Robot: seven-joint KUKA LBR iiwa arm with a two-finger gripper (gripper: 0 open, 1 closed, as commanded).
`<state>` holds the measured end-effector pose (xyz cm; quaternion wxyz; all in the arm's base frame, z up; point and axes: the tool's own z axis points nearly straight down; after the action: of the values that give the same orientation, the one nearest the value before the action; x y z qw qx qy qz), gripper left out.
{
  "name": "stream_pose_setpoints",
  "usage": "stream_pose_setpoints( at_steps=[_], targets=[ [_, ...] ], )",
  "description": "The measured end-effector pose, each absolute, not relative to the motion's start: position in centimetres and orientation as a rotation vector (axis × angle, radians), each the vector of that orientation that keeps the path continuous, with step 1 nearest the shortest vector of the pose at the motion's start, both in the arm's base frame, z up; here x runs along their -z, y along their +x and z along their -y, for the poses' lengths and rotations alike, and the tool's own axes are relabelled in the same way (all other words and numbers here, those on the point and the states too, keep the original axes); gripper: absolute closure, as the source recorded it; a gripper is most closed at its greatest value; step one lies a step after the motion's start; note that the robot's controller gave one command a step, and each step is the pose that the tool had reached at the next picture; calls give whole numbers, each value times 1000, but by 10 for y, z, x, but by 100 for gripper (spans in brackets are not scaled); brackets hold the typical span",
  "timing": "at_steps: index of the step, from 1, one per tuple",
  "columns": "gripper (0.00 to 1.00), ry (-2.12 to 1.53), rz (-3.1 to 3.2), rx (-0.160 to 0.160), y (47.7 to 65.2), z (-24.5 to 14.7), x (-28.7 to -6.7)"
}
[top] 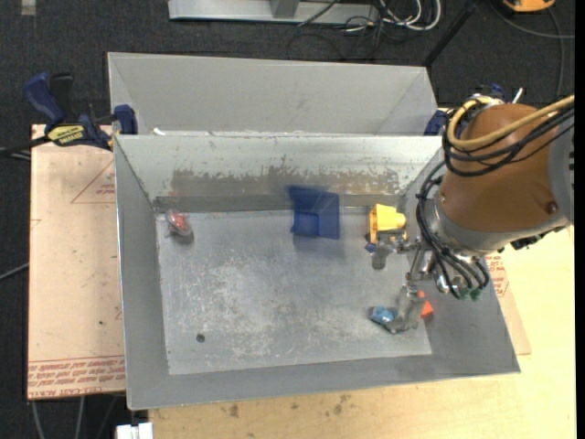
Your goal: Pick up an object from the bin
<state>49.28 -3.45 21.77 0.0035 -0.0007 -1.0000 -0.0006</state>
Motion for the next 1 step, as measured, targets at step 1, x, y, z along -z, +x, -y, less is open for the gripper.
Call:
stream_pose_setpoints(
  at_steps=[1],
  targets=[
    [0,-86,3137,1,495,122,-66]
  ],
)
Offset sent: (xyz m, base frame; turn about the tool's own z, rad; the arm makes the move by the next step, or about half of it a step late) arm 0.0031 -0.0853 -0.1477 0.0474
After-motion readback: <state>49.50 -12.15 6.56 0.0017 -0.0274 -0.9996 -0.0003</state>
